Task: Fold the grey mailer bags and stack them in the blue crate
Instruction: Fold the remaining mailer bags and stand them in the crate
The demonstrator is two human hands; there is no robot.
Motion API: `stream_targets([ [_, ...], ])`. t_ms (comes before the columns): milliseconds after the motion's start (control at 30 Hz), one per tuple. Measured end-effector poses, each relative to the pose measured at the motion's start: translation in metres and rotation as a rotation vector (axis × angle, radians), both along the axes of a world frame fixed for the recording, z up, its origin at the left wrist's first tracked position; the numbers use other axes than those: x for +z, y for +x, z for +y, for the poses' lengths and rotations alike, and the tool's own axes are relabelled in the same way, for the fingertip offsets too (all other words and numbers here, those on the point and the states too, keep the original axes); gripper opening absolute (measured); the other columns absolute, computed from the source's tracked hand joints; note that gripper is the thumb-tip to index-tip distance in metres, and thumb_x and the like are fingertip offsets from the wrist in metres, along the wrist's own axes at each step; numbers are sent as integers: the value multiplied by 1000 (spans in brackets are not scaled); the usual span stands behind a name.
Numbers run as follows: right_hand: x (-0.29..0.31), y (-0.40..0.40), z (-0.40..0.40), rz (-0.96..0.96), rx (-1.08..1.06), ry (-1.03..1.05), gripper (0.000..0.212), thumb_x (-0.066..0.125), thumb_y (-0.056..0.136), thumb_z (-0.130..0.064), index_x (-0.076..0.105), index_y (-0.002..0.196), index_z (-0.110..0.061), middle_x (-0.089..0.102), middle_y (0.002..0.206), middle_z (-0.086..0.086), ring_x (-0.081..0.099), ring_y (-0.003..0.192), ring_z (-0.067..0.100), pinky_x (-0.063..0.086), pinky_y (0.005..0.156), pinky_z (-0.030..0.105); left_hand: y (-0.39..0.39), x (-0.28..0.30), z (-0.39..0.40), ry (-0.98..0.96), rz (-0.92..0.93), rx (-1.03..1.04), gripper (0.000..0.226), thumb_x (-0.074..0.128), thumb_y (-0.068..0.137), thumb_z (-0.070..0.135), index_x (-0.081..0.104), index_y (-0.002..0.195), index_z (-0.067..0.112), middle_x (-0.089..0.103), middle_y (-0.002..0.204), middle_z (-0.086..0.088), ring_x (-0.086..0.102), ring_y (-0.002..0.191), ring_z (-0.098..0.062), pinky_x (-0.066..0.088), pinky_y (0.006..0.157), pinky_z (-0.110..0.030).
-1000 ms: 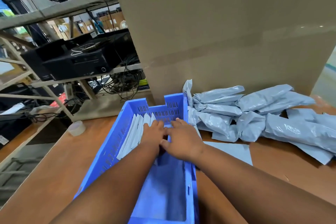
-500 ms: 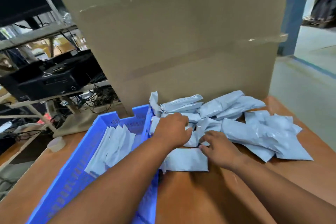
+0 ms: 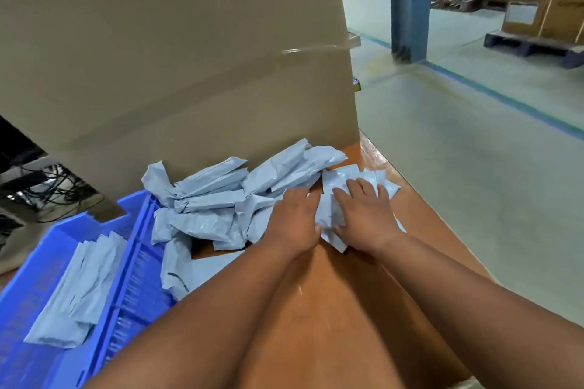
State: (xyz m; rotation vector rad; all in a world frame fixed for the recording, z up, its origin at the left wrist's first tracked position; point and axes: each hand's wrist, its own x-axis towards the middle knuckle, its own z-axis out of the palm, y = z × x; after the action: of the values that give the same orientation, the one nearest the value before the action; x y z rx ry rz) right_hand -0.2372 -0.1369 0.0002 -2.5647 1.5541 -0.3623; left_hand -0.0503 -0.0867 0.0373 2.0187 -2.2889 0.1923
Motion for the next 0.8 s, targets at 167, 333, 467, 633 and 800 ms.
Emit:
stream_targets([
  [167,-15,-16,-18,55,96,98,68,52,97,-63,38,156,-31,48,150,1,38,144,31,13,122,70,-1,-21,-21,195,-234,138,100,65,90,58,7,166,30,19,171,-6,16,158,-34,12,124,-68],
  [333,-26,-24,-15,-150,270,6,69,67,91,-53,49,153,-30,61,129,-1,57,116,30,39,109,48,-1,-11,-11,254,-324,174,94,68,88,47,16,164,29,41,151,-6,32,144,-36,5,122,-75],
  [467,-19,-33,9,-333,375,91,67,63,89,-49,50,152,-32,60,128,-6,58,113,22,49,97,38,4,0,33,186,-214,137,63,60,73,59,54,128,28,48,123,-2,44,120,-32,31,109,-57],
  [633,-16,-35,58,-225,565,178,62,56,91,-57,44,150,-40,53,120,-11,55,109,16,50,91,40,26,-24,125,158,22,68,55,61,73,60,57,114,23,49,118,1,49,104,-28,41,78,-40],
  [800,-38,-18,107,-177,601,243,50,35,106,-67,45,149,-42,51,114,-11,55,100,14,47,85,38,41,-62,198,214,127,77,76,57,84,58,43,151,23,51,138,-2,54,119,-28,48,95,-44],
])
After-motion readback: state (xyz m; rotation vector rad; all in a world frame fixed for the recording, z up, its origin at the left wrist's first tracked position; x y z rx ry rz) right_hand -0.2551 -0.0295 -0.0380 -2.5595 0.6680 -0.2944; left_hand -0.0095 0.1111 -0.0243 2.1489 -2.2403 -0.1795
